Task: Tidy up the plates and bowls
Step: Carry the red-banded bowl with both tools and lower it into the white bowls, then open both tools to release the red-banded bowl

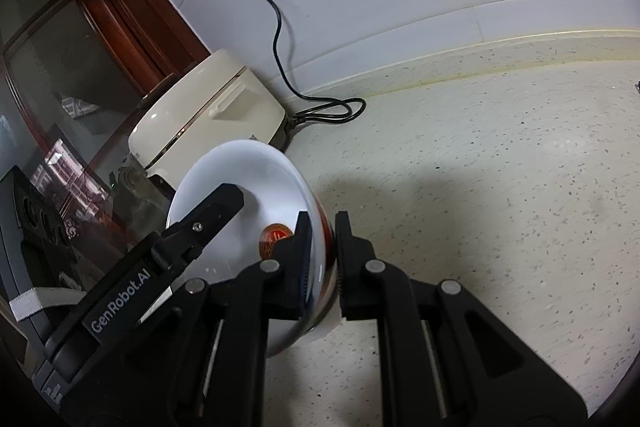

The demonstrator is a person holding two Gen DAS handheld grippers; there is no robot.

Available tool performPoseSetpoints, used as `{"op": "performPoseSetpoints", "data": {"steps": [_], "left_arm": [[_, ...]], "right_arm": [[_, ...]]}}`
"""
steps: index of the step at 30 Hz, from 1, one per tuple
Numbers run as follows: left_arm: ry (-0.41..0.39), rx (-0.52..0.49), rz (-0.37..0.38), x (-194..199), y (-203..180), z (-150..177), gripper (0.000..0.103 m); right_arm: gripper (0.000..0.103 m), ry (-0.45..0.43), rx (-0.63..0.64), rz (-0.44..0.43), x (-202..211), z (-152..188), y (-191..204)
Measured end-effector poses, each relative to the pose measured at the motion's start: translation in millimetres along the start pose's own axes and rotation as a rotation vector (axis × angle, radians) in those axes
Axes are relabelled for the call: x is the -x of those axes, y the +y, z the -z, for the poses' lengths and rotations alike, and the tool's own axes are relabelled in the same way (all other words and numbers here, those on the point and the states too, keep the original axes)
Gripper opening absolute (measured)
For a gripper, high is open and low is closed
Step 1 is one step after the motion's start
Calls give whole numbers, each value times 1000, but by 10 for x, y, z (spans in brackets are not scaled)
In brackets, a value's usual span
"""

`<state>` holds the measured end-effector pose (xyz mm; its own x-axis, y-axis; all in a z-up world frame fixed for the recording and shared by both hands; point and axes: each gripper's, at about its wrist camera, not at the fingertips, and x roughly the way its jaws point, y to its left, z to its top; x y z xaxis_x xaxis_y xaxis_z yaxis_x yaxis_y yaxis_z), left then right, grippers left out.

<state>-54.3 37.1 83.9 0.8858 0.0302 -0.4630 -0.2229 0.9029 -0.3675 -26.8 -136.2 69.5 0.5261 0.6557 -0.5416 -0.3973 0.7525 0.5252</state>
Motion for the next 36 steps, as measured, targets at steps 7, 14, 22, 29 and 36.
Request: {"op": "performPoseSetpoints", "data": {"steps": [7, 14, 22, 29, 36], "left_arm": [[27, -11, -45, -40, 69, 36, 31], [68, 8, -65, -124, 162, 75, 31], [83, 12, -79, -166, 197, 98, 31], [75, -6, -113, -178, 188, 90, 32], [80, -18, -120, -191, 176, 78, 37]], "right_arm": [[15, 16, 54, 27, -68, 76, 82], [16, 27, 87, 57, -152, 99, 109], [18, 11, 152, 109, -170, 106, 151], [21, -9, 195, 154, -156, 97, 181], [27, 13, 158, 148, -163, 65, 109]]}}
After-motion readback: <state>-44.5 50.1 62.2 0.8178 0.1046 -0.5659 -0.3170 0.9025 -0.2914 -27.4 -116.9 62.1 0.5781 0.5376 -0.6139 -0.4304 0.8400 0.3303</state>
